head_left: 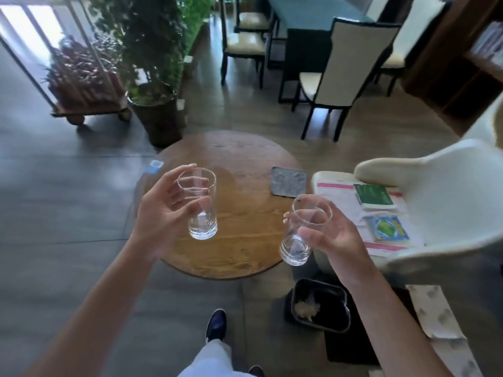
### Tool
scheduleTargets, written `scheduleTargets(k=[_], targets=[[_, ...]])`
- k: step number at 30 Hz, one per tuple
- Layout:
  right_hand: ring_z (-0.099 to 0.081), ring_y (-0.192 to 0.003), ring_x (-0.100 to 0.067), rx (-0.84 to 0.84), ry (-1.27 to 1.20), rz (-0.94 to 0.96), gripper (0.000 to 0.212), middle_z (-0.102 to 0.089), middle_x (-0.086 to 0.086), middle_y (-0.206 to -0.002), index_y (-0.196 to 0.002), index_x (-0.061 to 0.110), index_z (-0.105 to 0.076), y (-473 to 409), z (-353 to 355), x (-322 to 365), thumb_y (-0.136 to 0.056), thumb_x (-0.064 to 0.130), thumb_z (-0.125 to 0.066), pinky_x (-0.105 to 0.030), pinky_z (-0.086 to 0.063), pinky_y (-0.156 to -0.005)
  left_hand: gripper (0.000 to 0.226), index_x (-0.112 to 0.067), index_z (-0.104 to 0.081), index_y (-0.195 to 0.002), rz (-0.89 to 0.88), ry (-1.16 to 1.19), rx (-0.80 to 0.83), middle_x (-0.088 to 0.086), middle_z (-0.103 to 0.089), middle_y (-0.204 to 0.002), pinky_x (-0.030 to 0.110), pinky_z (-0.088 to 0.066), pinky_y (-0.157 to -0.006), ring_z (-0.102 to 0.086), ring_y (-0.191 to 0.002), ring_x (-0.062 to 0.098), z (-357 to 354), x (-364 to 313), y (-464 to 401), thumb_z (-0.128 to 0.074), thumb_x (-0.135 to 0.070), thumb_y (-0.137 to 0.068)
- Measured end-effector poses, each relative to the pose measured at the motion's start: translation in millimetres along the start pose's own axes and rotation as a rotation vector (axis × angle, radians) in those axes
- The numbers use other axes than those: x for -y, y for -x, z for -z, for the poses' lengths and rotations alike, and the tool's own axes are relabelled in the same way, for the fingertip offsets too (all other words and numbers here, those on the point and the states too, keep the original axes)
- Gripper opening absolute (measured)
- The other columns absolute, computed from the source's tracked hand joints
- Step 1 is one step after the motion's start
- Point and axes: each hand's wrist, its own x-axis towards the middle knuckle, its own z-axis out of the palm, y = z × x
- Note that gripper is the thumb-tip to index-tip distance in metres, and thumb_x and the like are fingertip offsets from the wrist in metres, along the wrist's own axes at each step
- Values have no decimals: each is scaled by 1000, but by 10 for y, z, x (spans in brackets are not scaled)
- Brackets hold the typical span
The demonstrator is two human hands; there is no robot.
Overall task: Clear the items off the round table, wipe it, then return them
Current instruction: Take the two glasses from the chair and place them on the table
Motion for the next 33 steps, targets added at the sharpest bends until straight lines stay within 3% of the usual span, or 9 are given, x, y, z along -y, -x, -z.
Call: scheduleTargets(k=[4,6,10,12,15,20,26,29,33], targets=[[-70,-111,-40,45,13,-8,63,-73,-17,-118,-131,25,-64,-269,-293,-26,-72,36,-84,-51,-59,-92,79,-20,-60,-136,13,-9,-46,10,-74,-119,45,-58,-96,-73,-108,33,383,69,-72,-90,-41,-67],[-70,-112,-38,53,16,-14,64,-73,-17,-118,-132,25,-63,-468,-449,-30,-73,35,-84,-44,-60,-90,83,-19,-60,-137,15,-23,-57,10,-74,-119,45,-57,-96,-74,-107,33,566,135,-203,-92,-48,-66],[-72,-115,-28,-10,1,-42,76,-73,-13,-123,-142,18,-53,-856,-772,-75,-74,33,-84,-34,-60,-86,80,-19,-61,-136,34,-29,-49,11,-74,-118,40,-58,-96,-74,-108,29,900,263,-595,-91,-42,-65],[-71,-115,-28,-47,-1,-46,75,-73,-11,-123,-137,15,-55,-1000,-906,-92,-72,37,-84,-38,-60,-89,84,-22,-61,-135,36,-40,-24,11,-74,-119,38,-58,-96,-73,-109,27,1030,306,-812,-94,-48,-62],[-71,-116,-29,-67,21,-49,62,-73,-3,-122,-129,14,-58,-1189,-1035,-134,-75,33,-84,-46,-59,-92,79,-25,-59,-134,45,-68,16,12,-72,-122,49,-55,-102,-72,-113,27,1161,399,-1133,-92,-36,-63],[-72,-115,-27,-54,32,-89,57,-74,-5,-122,-130,20,-60,-1567,-1045,-200,-79,28,-84,-48,-58,-97,74,-32,-59,-129,66,-95,26,9,-71,-122,49,-55,-103,-71,-114,25,1184,541,-1564,-90,-35,-63],[-72,-114,-28,-35,-3,-71,53,-74,-6,-121,-126,25,-62,-2115,-815,-195,-78,24,-84,-42,-60,-92,78,-28,-58,-132,83,-118,33,8,-71,-122,50,-54,-103,-70,-115,26,988,720,-2024,-91,-37,-62],[-72,-112,-27,-42,-37,-74,58,-74,-7,-121,-125,25,-62,-2401,-662,-197,-73,33,-86,-38,-60,-86,90,-23,-57,-134,96,-121,14,8,-72,-121,44,-56,-102,-70,-115,26,865,765,-2248,-94,-50,-56],[-73,-109,-24,-60,-49,-108,65,-75,-7,-121,-128,20,-61,-2799,-430,-222,-69,34,-86,-34,-59,-85,82,-26,-59,-130,109,-91,-15,4,-75,-115,35,-58,-97,-73,-111,22,676,824,-2536,-90,-40,-55]])
